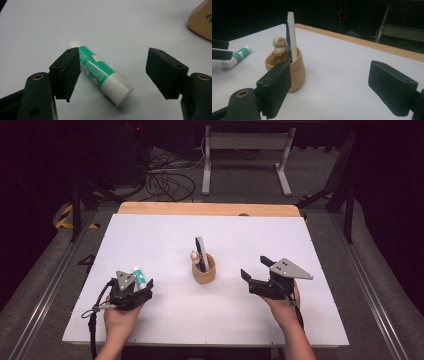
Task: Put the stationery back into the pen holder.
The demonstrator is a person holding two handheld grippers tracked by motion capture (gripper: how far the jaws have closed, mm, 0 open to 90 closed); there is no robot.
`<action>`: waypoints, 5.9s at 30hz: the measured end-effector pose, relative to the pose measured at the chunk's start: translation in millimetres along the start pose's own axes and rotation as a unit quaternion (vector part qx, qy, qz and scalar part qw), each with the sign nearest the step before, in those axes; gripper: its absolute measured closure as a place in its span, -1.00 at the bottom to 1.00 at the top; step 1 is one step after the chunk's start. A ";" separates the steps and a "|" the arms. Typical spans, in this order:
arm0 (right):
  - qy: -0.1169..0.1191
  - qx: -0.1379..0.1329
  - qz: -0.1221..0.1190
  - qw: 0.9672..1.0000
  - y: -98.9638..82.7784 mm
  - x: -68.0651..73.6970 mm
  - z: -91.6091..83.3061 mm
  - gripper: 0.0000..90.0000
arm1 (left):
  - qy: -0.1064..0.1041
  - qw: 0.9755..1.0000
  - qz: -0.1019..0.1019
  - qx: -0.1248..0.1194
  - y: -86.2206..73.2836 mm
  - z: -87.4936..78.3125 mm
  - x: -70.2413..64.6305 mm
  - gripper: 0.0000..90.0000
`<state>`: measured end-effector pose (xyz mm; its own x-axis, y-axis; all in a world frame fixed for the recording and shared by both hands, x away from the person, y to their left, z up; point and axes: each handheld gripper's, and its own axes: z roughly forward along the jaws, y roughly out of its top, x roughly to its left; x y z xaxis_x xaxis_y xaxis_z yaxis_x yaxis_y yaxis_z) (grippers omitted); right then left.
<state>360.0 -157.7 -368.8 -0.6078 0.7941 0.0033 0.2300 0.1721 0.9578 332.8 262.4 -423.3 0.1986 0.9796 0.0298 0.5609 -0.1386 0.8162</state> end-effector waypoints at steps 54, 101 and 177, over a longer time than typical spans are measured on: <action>0.002 0.003 -0.007 1.000 -0.3 2.9 -0.8 -0.54 | -0.076 0.995 0.005 0.057 3.4 14.9 12.4 0.44; 0.045 0.026 -0.147 0.988 -4.0 38.1 9.7 -0.25 | -0.261 0.960 0.098 -0.037 49.1 -30.8 -60.8 0.44; 0.024 0.080 -0.329 0.941 -23.9 74.7 33.4 0.47 | -0.329 0.930 0.160 -0.039 76.6 -2.1 -124.6 0.15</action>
<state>334.5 -83.1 -401.1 -0.6909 0.4588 -0.5587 -0.0983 0.7061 0.7013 349.3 130.1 -363.4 0.8084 0.5856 -0.0597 0.3333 -0.3718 0.8664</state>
